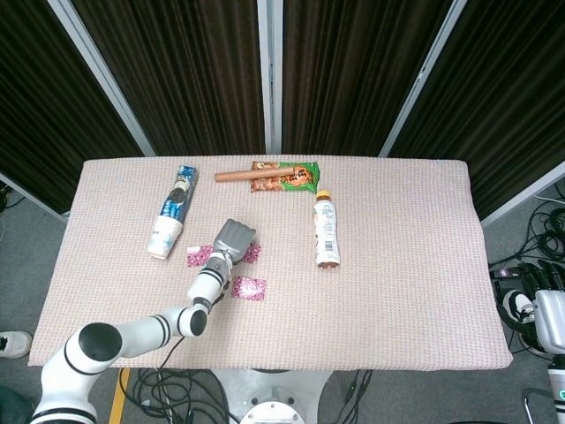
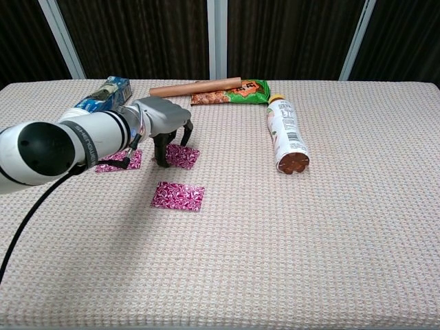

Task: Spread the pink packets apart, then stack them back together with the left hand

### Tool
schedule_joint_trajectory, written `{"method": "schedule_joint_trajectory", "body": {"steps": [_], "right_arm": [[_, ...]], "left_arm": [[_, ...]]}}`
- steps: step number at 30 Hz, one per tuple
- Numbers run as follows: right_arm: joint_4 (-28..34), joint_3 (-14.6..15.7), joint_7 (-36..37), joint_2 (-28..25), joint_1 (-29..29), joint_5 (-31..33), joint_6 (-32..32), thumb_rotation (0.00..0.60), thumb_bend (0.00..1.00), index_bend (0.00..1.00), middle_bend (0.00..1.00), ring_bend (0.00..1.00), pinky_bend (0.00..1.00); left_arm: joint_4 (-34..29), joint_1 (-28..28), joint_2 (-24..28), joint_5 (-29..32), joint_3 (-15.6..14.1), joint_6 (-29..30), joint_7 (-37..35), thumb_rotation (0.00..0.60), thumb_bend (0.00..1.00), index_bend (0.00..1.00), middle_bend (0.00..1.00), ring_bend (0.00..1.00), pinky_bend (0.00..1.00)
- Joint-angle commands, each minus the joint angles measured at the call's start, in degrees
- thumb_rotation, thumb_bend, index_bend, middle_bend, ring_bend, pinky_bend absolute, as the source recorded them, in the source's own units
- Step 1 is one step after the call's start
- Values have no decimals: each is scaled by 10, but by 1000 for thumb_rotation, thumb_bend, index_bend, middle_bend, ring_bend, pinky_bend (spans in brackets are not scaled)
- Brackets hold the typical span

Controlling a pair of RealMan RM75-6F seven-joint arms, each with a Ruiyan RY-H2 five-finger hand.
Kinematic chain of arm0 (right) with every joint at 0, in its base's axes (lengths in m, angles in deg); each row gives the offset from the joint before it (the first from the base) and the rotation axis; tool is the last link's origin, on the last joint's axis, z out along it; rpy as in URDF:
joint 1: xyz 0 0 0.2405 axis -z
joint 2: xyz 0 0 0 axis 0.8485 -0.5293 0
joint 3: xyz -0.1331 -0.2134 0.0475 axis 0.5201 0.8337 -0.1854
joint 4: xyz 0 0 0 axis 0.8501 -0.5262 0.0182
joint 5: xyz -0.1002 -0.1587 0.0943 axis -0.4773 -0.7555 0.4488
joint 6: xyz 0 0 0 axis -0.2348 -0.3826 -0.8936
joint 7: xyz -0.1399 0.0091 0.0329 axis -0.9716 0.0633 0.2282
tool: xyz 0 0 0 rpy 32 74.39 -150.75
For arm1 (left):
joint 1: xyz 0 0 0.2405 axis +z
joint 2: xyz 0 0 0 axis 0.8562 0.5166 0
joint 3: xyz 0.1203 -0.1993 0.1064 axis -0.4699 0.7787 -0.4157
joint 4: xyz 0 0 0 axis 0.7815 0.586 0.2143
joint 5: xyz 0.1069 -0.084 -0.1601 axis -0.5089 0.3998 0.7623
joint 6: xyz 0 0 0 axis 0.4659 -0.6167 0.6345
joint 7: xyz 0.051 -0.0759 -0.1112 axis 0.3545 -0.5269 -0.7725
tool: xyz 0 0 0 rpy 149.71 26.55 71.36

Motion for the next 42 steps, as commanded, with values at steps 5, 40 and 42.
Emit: {"method": "schedule_joint_trajectory", "body": {"steps": [5, 40, 42], "right_arm": [[-1, 0, 2, 2, -4, -6, -3, 510, 166, 260, 211, 108, 115], [-13, 13, 28, 5, 1, -26, 1, 516, 166, 258, 213, 107, 115], [-14, 13, 29, 5, 0, -26, 0, 515, 165, 258, 213, 107, 115]], "left_arm": [[-143, 17, 72, 78, 21, 56, 40, 600, 226, 487, 886, 856, 991], [-344, 16, 46, 201, 12, 259, 185, 600, 226, 479, 884, 856, 992], [-344, 15, 41, 204, 14, 262, 190, 600, 226, 479, 884, 856, 992]]}}
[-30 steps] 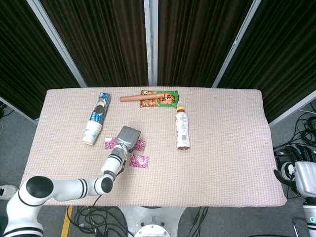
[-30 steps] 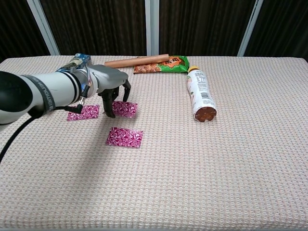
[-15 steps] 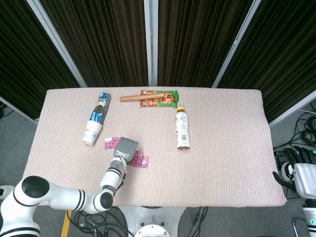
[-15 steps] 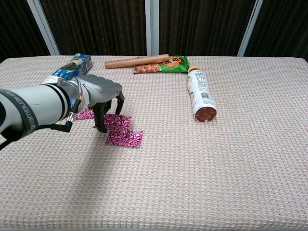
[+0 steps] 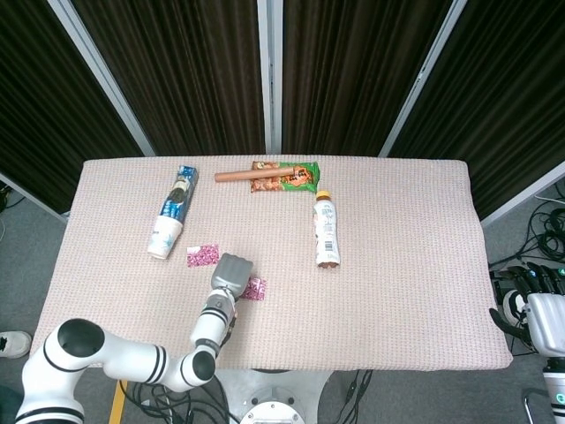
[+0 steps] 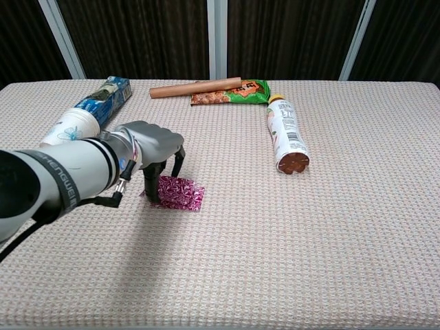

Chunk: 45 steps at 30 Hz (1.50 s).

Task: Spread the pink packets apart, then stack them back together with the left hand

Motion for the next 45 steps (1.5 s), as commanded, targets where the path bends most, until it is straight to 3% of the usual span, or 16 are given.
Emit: {"method": "schedule_joint_trajectory", "body": {"steps": [1, 17, 32, 45], "right_arm": [[0, 0, 0, 0, 0, 0, 0, 513, 165, 259, 213, 107, 115], [-4, 0, 5, -1, 1, 4, -3, 513, 165, 258, 213, 107, 115], [-10, 0, 11, -2, 2, 6, -3, 507, 166, 257, 212, 107, 115], [-10, 0, 13, -3, 4, 6, -2, 511, 165, 257, 212, 108, 115]], "left_arm": [[1, -1, -6, 3, 4, 4, 6, 600, 226, 479, 884, 856, 992], [26, -6, -34, 23, 28, 10, 39, 600, 222, 480, 884, 856, 992], [35, -1, -46, 18, 33, 15, 55, 600, 205, 478, 883, 856, 992], [27, 5, -44, 12, 35, 14, 62, 600, 204, 408, 883, 855, 992]]}}
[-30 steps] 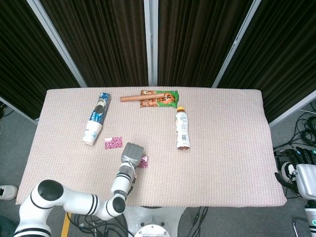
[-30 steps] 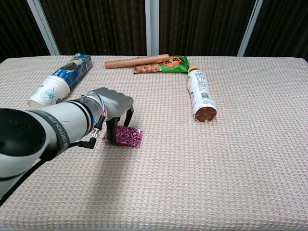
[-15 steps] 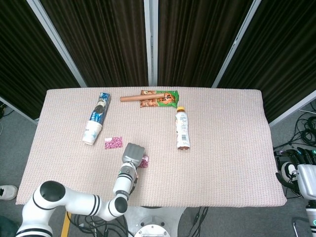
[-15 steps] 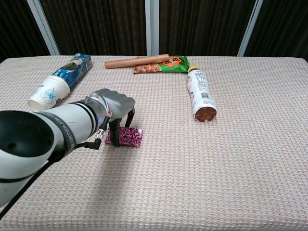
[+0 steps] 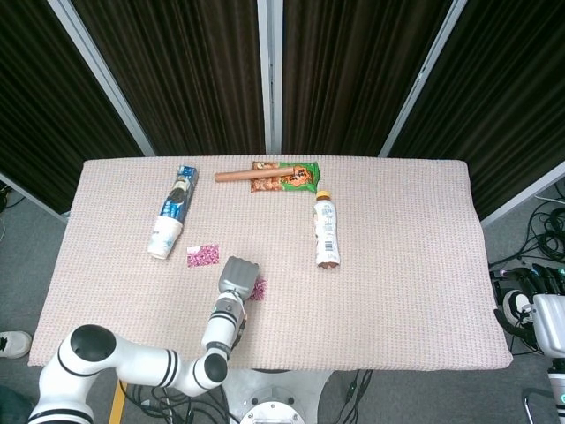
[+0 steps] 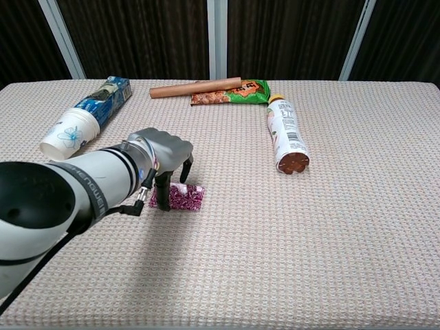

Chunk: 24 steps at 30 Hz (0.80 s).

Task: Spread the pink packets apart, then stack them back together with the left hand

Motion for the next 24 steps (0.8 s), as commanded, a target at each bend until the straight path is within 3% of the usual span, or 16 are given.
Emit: {"method": "schedule_joint_trajectory", "body": {"steps": [1, 6, 12, 17, 24], "right_arm": [[0, 0, 0, 0, 0, 0, 0, 508, 167, 257, 212, 108, 115], [0, 0, 1, 0, 1, -1, 3, 512, 167, 257, 212, 107, 115], [0, -1, 2, -1, -1, -2, 0, 511, 166, 256, 213, 107, 115], [1, 0, 0, 2, -4, -6, -3, 509, 166, 257, 212, 107, 115], [4, -1, -5, 3, -5, -6, -2, 506, 167, 255, 212, 107, 115]], "left_arm": [[-3, 1, 0, -1, 1, 0, 1, 600, 204, 403, 883, 855, 992], [-14, 2, 6, -6, 7, -3, -4, 600, 204, 392, 883, 855, 992], [-10, 21, 45, -75, 6, 6, -50, 600, 204, 388, 884, 855, 988], [29, 39, 76, -84, 1, -16, -72, 600, 204, 389, 886, 855, 983], [95, 55, 81, -64, -3, -60, -88, 600, 205, 389, 890, 855, 982]]}}
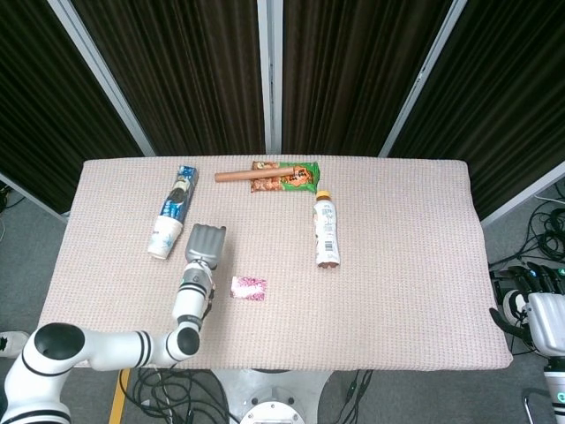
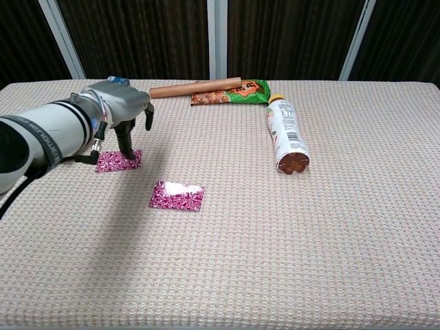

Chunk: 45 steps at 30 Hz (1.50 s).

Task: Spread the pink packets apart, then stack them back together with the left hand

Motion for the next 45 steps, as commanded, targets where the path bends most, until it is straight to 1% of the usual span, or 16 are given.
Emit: {"method": "schedule_joint_trajectory", "body": {"steps": [1, 8, 12, 33, 36, 40, 45], "right_arm": [[1, 0, -1, 0, 0, 0, 0, 512, 165, 255, 212, 108, 115], [6, 0, -7, -2, 0, 1, 0, 516, 164, 255, 212, 107, 116], [7, 0, -9, -3, 0, 2, -1, 506, 168, 254, 211, 107, 116], [9, 0, -16, -2, 0, 9, -4, 512, 166, 254, 212, 107, 116], [9, 0, -16, -3, 0, 10, -5, 513, 166, 255, 212, 107, 116], [10, 0, -17, -3, 0, 10, -5, 512, 166, 254, 212, 107, 117], [10, 0, -17, -3, 0, 10, -6, 506, 166, 254, 212, 108, 118]], "left_arm": [[29, 10, 0, 12, -4, -22, -8, 600, 204, 389, 890, 855, 982], [63, 15, -12, 26, -4, -45, -9, 600, 204, 389, 891, 855, 981], [71, 17, -16, 31, -4, -51, -7, 600, 204, 389, 891, 855, 980], [127, 23, -45, 46, 0, -78, 7, 600, 204, 391, 891, 855, 979], [130, 24, -48, 39, 1, -79, 2, 600, 204, 406, 891, 855, 979], [134, 27, -52, 25, 1, -80, -7, 600, 204, 469, 893, 855, 979], [131, 29, -52, 9, 3, -78, -16, 600, 205, 493, 894, 856, 979]]}}
